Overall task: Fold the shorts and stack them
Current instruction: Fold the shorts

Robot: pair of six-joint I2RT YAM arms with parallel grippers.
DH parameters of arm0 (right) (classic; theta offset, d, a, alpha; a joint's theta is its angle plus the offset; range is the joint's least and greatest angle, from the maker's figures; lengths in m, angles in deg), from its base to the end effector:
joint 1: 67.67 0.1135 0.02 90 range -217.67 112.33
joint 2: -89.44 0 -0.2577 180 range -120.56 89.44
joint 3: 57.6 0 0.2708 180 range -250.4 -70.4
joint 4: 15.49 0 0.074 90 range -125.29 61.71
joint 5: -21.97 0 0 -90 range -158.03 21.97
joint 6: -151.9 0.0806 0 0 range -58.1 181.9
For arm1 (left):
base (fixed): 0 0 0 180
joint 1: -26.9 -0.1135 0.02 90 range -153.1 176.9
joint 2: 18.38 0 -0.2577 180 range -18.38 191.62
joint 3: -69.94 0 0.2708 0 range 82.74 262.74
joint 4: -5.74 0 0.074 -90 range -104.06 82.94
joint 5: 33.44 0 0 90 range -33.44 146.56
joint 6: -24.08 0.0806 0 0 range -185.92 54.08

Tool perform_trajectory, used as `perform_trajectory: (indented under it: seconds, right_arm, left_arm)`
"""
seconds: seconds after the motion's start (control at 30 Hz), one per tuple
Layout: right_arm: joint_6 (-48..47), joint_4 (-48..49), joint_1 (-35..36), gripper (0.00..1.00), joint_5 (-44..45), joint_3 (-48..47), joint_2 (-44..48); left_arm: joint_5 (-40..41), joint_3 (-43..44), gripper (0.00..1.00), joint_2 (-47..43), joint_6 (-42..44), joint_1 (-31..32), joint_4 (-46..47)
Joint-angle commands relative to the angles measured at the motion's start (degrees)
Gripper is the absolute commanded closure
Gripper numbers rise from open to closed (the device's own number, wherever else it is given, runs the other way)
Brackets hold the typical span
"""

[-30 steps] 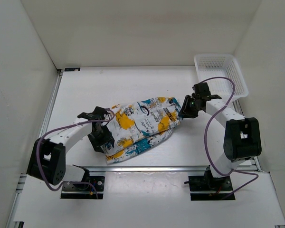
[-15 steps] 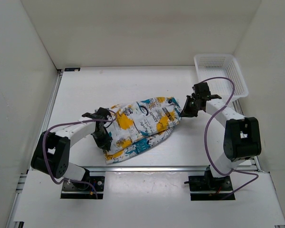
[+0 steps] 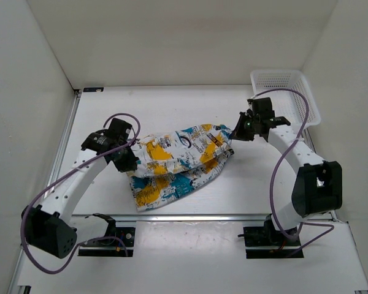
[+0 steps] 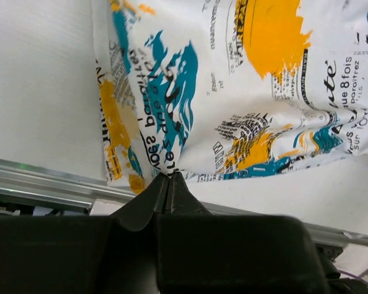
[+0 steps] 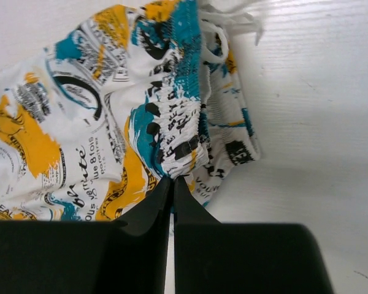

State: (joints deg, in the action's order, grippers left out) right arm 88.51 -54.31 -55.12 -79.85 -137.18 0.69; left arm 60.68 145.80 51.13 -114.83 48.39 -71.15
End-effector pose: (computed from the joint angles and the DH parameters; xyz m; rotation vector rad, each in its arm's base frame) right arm 0.3713 0.0996 0.2144 0.2041 2.4538 0.5565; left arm 0.2351 -0.0863 0.2393 -0.6844 2.7322 -0.1956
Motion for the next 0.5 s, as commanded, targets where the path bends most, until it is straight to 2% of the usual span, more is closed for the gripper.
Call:
perform_trajectory:
  seconds: [0.0, 0.1, 0.33, 0.37, 0.4, 0.47]
  right_arm:
    - [-0.4, -2.3, 1.7, 1.0, -1.2, -2.1, 4.8]
    - [-0.9, -2.8, 3.0, 1.0, 0.2, 1.6, 6.9]
    - [-0.9, -1.4, 3.5, 0.98, 3.4, 12.4, 7.0]
    - [-0.9, -0.9, 3.5, 0.76, 3.9, 12.4, 5.6]
    - [-0.9, -0.9, 3.5, 0.63, 3.9, 12.4, 4.7]
    - [-0.9, -0.9, 3.5, 0.48, 4.4, 11.9, 3.5]
  left_arm:
    - [0.1, 0.0, 0.9, -3.8, 0.5, 0.2, -5.5]
    - [-3.8, -3.8, 0.9, -5.9, 0.5, 0.7, -4.6]
    - [-7.3, -11.9, 0.9, -8.3, -0.7, 4.1, -3.3]
    - [-8.2, -13.2, 0.9, -8.3, -0.7, 4.1, -2.5]
    - [-9.0, -14.4, 0.78, -7.8, -0.7, 4.1, -1.0]
    - [-9.7, -16.0, 0.57, -6.0, 0.6, 4.1, -0.2]
